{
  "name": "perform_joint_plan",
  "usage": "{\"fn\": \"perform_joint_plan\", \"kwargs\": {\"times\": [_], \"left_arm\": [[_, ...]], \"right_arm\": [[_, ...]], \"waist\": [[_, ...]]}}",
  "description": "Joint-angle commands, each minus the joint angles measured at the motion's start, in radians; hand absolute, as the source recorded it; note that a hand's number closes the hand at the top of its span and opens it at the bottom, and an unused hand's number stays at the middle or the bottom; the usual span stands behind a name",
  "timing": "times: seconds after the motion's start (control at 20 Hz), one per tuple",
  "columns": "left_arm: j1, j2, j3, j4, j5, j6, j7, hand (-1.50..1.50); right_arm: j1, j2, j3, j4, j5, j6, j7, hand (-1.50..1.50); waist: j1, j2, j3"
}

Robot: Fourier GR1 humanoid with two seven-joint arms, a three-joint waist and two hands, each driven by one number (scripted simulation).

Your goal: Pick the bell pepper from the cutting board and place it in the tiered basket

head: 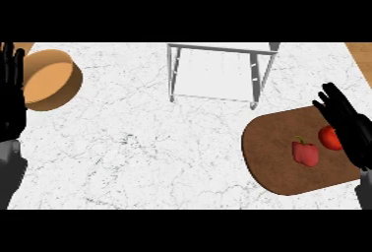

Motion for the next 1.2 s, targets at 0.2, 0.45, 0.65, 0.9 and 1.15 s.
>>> {"fn": "perform_joint_plan", "kwargs": {"times": [0.2,0.45,0.65,0.9,1.15], "left_arm": [[0.132,-0.082,-0.240,0.091,-0.037,-0.164,0.029,0.00],[0.129,-0.112,-0.313,0.180,-0.026,-0.263,0.045,0.00],[0.144,-0.164,-0.343,0.209,-0.068,-0.253,0.022,0.00],[0.188,-0.137,-0.312,0.188,-0.053,-0.271,0.005,0.00],[0.174,-0.130,-0.291,0.197,-0.054,-0.243,0.030,0.00]], "right_arm": [[-0.109,0.167,-0.062,-0.042,0.079,-0.262,-0.144,-1.50],[-0.165,0.355,-0.048,0.074,0.154,-0.450,-0.304,-1.50],[-0.120,0.336,-0.032,0.019,0.254,-0.485,-0.453,-1.50],[0.007,0.154,0.082,-0.223,0.502,-0.563,-0.113,-1.50],[0.117,-0.099,0.119,-0.230,0.696,-0.424,0.134,-1.50]], "waist": [[-0.018,-0.014,0.009],[0.003,-0.009,0.011],[-0.010,-0.019,0.010],[-0.026,-0.029,0.005],[-0.053,-0.034,-0.003]]}}
